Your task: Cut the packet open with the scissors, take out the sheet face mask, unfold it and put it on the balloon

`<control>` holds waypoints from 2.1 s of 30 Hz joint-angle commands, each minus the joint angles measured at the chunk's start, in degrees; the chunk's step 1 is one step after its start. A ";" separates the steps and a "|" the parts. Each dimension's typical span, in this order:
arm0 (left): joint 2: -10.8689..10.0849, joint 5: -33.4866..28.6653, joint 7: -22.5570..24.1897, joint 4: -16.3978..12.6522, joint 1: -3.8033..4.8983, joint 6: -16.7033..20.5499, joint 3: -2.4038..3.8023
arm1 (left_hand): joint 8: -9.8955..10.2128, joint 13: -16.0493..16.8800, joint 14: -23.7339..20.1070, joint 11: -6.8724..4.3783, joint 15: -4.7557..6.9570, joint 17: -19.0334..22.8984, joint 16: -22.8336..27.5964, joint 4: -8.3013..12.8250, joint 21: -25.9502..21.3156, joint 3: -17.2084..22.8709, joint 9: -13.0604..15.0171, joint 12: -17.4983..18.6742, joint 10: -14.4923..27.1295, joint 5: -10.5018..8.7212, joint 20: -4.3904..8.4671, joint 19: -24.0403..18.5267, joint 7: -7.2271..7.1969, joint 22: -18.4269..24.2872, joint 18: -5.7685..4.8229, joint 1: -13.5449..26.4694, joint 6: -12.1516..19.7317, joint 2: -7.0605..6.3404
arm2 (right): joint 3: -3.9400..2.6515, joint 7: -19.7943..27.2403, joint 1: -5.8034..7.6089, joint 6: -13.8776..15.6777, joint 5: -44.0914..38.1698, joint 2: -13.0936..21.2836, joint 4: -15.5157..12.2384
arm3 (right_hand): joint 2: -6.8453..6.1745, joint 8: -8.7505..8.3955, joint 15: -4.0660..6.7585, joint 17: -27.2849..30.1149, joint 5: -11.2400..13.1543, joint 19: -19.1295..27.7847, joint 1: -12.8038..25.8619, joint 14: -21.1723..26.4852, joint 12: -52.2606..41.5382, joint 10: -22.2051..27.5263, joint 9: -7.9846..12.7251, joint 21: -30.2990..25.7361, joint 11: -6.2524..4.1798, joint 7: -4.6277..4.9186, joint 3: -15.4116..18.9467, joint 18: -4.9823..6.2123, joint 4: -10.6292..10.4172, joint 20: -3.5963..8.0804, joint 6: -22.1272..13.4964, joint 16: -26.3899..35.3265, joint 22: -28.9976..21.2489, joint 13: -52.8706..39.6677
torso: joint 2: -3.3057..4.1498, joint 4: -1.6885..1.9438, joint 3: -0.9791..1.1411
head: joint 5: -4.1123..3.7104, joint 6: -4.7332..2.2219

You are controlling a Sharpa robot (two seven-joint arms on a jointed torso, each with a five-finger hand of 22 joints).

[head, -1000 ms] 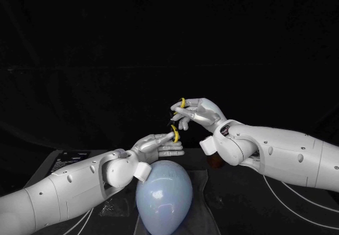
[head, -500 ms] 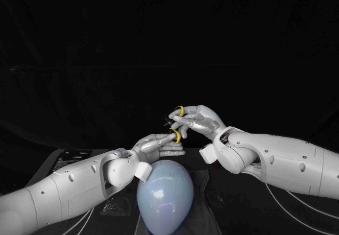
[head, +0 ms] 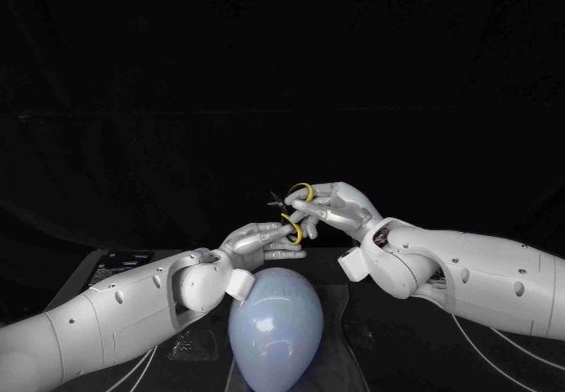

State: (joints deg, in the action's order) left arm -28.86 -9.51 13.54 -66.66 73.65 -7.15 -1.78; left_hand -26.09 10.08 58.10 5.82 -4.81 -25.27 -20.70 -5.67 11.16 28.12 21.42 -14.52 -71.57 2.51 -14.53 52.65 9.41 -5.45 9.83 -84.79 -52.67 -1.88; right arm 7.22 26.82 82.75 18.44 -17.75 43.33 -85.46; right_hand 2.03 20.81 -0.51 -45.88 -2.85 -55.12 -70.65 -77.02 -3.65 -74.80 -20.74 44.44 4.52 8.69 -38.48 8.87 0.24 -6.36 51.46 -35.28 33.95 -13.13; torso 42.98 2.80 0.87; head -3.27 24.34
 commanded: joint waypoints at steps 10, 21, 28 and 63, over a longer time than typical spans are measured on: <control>-0.73 1.52 2.77 0.19 0.08 5.04 0.05 | -1.88 2.26 -0.34 -0.42 0.55 -0.94 -2.25 4.22 1.39 5.28 2.10 -3.24 1.29 0.33 0.30 0.19 -0.04 -0.62 0.54 2.99 1.26 0.00 | -0.02 -3.17 -0.48 -1.99 -0.33 1.80 -0.06 | -6.43 -3.39 -0.83 -6.20 -4.03 -0.87 4.31 -2.41 0.22 5.65 0.89 2.03 1.37 1.52 5.23 1.28 -1.71 -0.85 -0.87 -10.34 2.07 3.34 | 0.00 0.03 -0.04 | -0.12 -0.18; -0.80 2.68 3.48 0.08 0.08 6.30 0.04 | -2.34 2.90 -0.51 -0.48 0.62 -1.20 -2.93 4.58 1.83 5.59 2.65 -4.18 1.68 0.31 0.37 0.15 -0.11 -0.83 0.54 3.64 1.57 0.17 | 0.15 -5.97 -0.87 -3.06 -2.24 2.34 0.76 | -8.14 -5.84 -1.91 -11.31 -3.67 -0.53 5.12 -2.01 -0.22 9.82 1.80 2.66 2.59 2.64 8.67 1.40 -3.57 -1.95 -1.59 -19.01 3.22 4.96 | 0.05 -0.01 -0.04 | -0.12 -0.28; -0.76 3.15 3.70 0.03 0.08 6.47 0.04 | -2.47 3.08 -0.53 -0.51 0.65 -1.27 -3.14 4.71 1.97 5.64 2.80 -4.45 1.77 0.31 0.40 0.14 -0.14 -0.90 0.55 3.79 1.64 0.20 | 0.26 -7.74 -1.20 -2.49 -5.44 2.08 1.13 | -6.50 -5.61 -1.66 -14.66 -3.39 -1.11 4.08 -3.13 -1.18 9.50 1.66 3.88 2.21 2.10 8.80 1.55 -4.29 -1.92 -0.02 -24.62 4.40 5.25 | 0.05 0.03 -0.03 | -0.09 -0.19; -1.29 4.70 4.37 -0.22 0.11 7.42 0.03 | -2.62 3.28 -0.57 -0.57 0.71 -1.35 -3.39 4.96 2.17 5.71 2.99 -4.75 1.94 0.31 0.45 0.12 -0.21 -1.00 0.55 3.91 1.71 0.19 | 0.45 -8.62 -3.14 -0.71 -11.79 1.59 2.53 | -8.19 -2.45 -2.54 -0.09 -6.97 4.73 4.61 12.83 -24.49 28.88 1.26 2.30 2.40 1.31 13.25 1.08 -8.12 -2.48 -4.06 -23.71 8.14 -14.18 | 0.09 0.00 -0.01 | -0.28 0.39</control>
State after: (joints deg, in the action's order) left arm -29.86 -4.48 14.31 -66.78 73.21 1.05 -2.24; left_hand -28.37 13.32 57.58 5.65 -4.48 -26.55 -23.89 -0.86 13.03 33.53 23.54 -18.95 -69.49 2.63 -14.44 52.73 9.33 -6.36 9.59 -80.69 -51.32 -2.24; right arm 7.19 20.62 80.14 15.52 -29.43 44.32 -83.84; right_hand -5.52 18.83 -2.85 -46.32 -9.77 -50.81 -65.83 -64.90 -28.33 -46.81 -19.56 47.02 6.69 5.77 -25.31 9.63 -7.84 -8.84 52.05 -58.91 42.14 -27.66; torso 43.08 2.80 0.90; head -3.53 24.70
